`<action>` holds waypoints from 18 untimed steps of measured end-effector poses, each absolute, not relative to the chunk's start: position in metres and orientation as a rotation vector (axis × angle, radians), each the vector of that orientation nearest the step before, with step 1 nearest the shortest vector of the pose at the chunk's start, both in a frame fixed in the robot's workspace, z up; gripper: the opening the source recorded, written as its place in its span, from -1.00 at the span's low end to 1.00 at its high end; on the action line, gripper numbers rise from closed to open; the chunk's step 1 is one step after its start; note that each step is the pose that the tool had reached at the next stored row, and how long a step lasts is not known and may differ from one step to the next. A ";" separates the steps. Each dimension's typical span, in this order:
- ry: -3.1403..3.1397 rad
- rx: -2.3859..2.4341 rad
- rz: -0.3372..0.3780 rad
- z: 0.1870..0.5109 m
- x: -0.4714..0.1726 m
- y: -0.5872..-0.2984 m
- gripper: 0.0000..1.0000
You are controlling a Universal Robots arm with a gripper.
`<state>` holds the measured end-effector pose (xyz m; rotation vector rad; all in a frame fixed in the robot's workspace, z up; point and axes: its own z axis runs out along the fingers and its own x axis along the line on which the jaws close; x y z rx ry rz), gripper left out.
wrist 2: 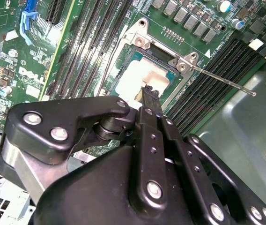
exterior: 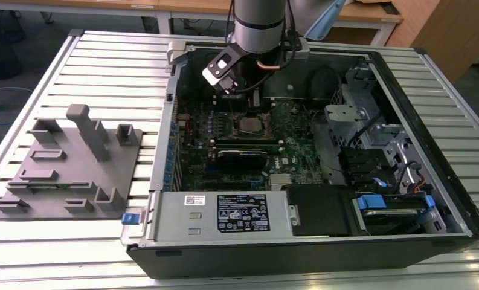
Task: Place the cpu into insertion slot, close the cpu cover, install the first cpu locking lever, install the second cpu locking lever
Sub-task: 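Close the cpu cover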
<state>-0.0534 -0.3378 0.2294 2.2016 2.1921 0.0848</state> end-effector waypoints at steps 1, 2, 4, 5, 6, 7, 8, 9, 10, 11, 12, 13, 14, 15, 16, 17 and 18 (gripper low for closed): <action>2.192 2.202 0.085 0.229 -0.053 -0.338 -0.79; 2.192 2.202 0.085 0.230 -0.053 -0.338 -0.79; 2.192 2.202 0.084 0.230 -0.053 -0.338 -0.79; 2.192 2.202 0.085 0.231 -0.053 -0.338 -0.79; 2.192 2.202 0.085 0.231 -0.053 -0.338 -0.79; 2.192 2.202 0.085 0.232 -0.053 -0.338 -0.79; 2.192 2.202 0.085 0.232 -0.053 -0.338 -0.79; 2.192 2.202 0.085 0.232 -0.053 -0.338 -0.79; 2.192 2.202 0.085 0.232 -0.053 -0.338 -0.79; 2.192 2.202 0.085 0.232 -0.053 -0.338 -0.79; 2.192 2.202 0.085 0.232 -0.053 -0.338 -0.79; 2.192 2.202 0.085 0.232 -0.053 -0.338 -0.79; 2.192 2.202 0.085 0.232 -0.053 -0.338 -0.79; 2.192 2.202 0.085 0.232 -0.053 -0.338 -0.79; 2.192 2.202 0.085 0.232 -0.053 -0.338 -0.79; 2.192 2.202 0.084 0.233 -0.053 -0.338 -0.79; 2.192 2.202 0.084 0.233 -0.053 -0.338 -0.79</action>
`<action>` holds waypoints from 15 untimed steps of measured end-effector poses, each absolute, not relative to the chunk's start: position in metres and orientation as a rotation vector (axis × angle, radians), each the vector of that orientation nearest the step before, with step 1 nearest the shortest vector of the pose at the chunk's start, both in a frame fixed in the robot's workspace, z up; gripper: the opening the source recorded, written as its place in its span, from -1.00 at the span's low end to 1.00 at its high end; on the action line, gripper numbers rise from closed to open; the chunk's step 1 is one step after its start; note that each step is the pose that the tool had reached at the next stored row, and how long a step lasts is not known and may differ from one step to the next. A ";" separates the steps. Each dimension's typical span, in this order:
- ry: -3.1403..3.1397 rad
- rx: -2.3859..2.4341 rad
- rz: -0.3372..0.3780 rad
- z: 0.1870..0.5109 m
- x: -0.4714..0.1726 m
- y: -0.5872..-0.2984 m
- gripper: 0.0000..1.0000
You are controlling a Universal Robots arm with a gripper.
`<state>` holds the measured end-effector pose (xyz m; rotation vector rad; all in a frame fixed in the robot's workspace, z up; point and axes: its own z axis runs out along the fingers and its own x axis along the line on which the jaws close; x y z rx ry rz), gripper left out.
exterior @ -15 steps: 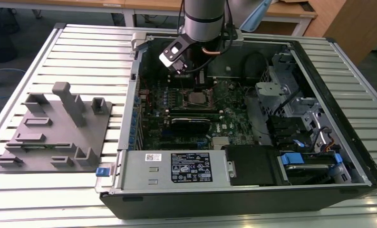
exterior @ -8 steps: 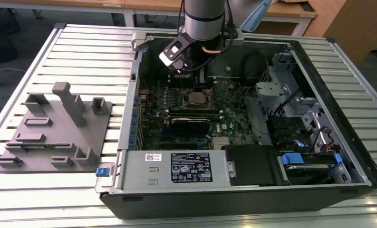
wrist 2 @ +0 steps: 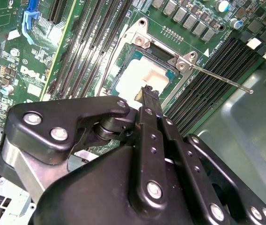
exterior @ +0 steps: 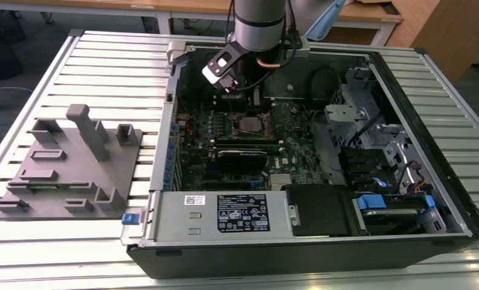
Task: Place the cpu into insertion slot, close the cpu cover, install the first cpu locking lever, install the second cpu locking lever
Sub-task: 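Close the cpu cover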
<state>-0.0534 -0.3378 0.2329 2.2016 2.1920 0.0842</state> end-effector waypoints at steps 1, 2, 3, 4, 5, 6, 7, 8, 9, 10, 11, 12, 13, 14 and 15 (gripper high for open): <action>2.192 2.202 0.085 0.233 -0.053 -0.338 -0.79; 2.192 2.202 0.085 0.233 -0.053 -0.338 -0.79; 2.192 2.202 0.085 0.233 -0.053 -0.338 -0.79; 2.192 2.202 0.085 0.234 -0.053 -0.338 -0.79; 2.192 2.202 0.085 0.234 -0.053 -0.338 -0.79; 2.192 2.202 0.085 0.234 -0.053 -0.338 -0.79; 2.192 2.202 0.085 0.234 -0.053 -0.338 -0.79; 2.192 2.202 0.085 0.234 -0.053 -0.338 -0.79; 2.192 2.202 0.084 0.234 -0.053 -0.338 -0.79; 2.192 2.202 0.084 0.235 -0.053 -0.338 -0.79; 2.192 2.202 0.084 0.235 -0.053 -0.338 -0.79; 2.192 2.202 0.085 0.236 -0.053 -0.338 -0.79; 2.192 2.202 0.085 0.237 -0.053 -0.338 -0.79; 2.192 2.202 0.085 0.237 -0.053 -0.338 -0.79; 2.192 2.202 0.085 0.238 -0.053 -0.338 -0.79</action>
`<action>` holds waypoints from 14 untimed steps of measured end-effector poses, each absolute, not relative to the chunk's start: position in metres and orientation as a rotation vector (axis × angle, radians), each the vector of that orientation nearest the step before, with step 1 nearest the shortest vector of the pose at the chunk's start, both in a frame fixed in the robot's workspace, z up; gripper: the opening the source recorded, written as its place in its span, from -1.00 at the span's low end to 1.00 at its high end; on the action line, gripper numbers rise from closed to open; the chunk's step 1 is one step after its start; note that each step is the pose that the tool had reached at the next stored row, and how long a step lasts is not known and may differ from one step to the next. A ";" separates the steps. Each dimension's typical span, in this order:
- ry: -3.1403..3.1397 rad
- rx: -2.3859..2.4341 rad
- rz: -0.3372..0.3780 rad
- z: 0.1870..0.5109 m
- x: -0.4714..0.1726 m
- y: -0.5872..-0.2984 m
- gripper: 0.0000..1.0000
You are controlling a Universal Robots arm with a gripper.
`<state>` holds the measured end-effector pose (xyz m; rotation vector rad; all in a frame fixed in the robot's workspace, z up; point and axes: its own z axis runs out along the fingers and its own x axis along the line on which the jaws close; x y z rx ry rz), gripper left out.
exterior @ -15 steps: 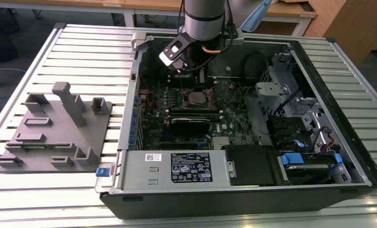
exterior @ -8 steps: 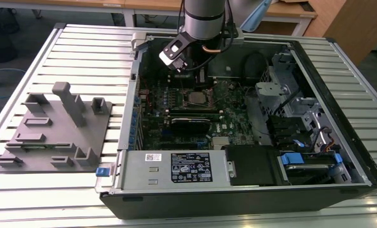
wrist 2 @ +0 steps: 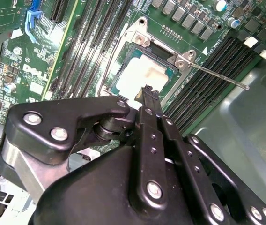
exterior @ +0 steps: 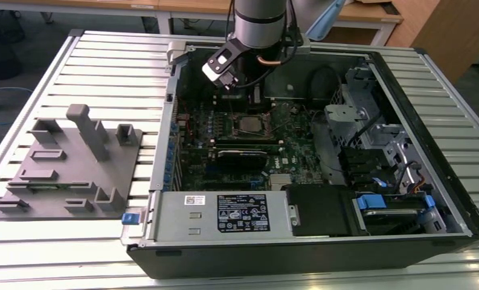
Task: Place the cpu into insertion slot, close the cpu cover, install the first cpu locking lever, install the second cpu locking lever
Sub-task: 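Close the cpu cover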
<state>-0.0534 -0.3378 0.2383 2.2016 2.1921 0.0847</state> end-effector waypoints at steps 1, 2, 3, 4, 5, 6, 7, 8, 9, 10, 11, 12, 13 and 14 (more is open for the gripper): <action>2.192 2.202 0.085 0.239 -0.053 -0.338 -0.79; 2.192 2.202 0.085 0.240 -0.053 -0.338 -0.79; 2.192 2.202 0.085 0.241 -0.053 -0.338 -0.79; 2.192 2.202 0.085 0.242 -0.053 -0.338 -0.79; 2.192 2.202 0.085 0.244 -0.053 -0.338 -0.79; 2.192 2.202 0.085 0.245 -0.053 -0.338 -0.79; 2.192 2.202 0.085 0.246 -0.053 -0.338 -0.79; 2.192 2.202 0.085 0.247 -0.053 -0.338 -0.79; 2.192 2.202 0.085 0.249 -0.053 -0.338 -0.79; 2.192 2.202 0.085 0.250 -0.053 -0.338 -0.79; 2.192 2.202 0.085 0.252 -0.053 -0.338 -0.79; 2.192 2.202 0.085 0.253 -0.053 -0.338 -0.79; 2.192 2.202 0.085 0.254 -0.053 -0.338 -0.79; 2.192 2.202 0.085 0.255 -0.053 -0.338 -0.79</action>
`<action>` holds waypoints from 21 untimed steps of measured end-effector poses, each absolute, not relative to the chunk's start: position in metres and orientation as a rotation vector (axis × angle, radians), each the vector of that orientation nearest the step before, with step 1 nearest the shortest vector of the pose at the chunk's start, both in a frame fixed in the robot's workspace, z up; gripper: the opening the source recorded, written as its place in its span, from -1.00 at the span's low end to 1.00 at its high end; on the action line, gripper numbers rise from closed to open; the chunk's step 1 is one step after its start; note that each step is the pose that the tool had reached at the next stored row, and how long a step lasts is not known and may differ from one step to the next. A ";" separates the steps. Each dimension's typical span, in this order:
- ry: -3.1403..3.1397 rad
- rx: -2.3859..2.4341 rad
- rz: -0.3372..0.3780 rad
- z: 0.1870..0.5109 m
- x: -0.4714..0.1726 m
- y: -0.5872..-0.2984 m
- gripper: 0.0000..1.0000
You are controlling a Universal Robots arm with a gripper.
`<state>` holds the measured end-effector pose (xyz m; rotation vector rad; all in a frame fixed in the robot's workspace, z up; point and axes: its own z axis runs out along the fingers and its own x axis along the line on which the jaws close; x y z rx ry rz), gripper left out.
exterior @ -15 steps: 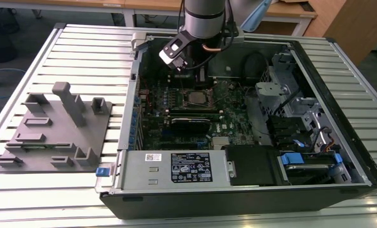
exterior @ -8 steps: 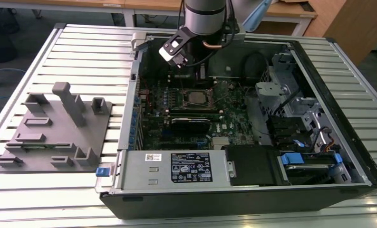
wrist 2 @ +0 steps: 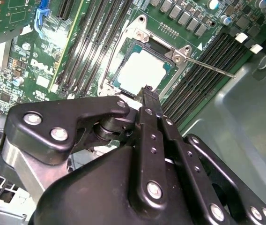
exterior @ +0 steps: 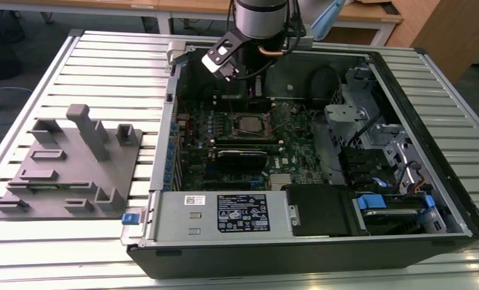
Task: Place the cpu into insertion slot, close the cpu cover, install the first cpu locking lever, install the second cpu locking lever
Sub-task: 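Close the cpu cover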
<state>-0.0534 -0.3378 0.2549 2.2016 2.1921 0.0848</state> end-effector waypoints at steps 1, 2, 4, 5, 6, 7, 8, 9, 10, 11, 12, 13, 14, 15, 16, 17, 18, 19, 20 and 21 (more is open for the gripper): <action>2.192 2.202 0.085 0.255 -0.053 -0.338 -0.79; 2.192 2.202 0.085 0.255 -0.053 -0.338 -0.79; 2.192 2.202 0.085 0.255 -0.052 -0.338 -0.79; 2.192 2.202 0.085 0.255 -0.052 -0.338 -0.79; 2.192 2.202 0.085 0.256 -0.052 -0.338 -0.79; 2.192 2.202 0.085 0.256 -0.052 -0.338 -0.79; 2.192 2.202 0.085 0.256 -0.052 -0.338 -0.79; 2.192 2.202 0.085 0.256 -0.052 -0.338 -0.79; 2.192 2.202 0.085 0.256 -0.052 -0.338 -0.79; 2.192 2.202 0.085 0.256 -0.052 -0.338 -0.79; 2.192 2.202 0.085 0.256 -0.052 -0.338 -0.79; 2.192 2.202 0.085 0.256 -0.052 -0.338 -0.79; 2.192 2.202 0.085 0.256 -0.051 -0.338 -0.79; 2.192 2.201 0.085 0.256 -0.051 -0.338 -0.79; 2.192 2.201 0.085 0.256 -0.051 -0.338 -0.79; 2.192 2.202 0.085 0.256 -0.050 -0.338 -0.79; 2.192 2.202 0.085 0.256 -0.050 -0.338 -0.79; 2.192 2.202 0.085 0.256 -0.049 -0.338 -0.79; 2.192 2.202 0.085 0.256 -0.048 -0.338 -0.79; 2.192 2.202 0.085 0.256 -0.047 -0.338 -0.79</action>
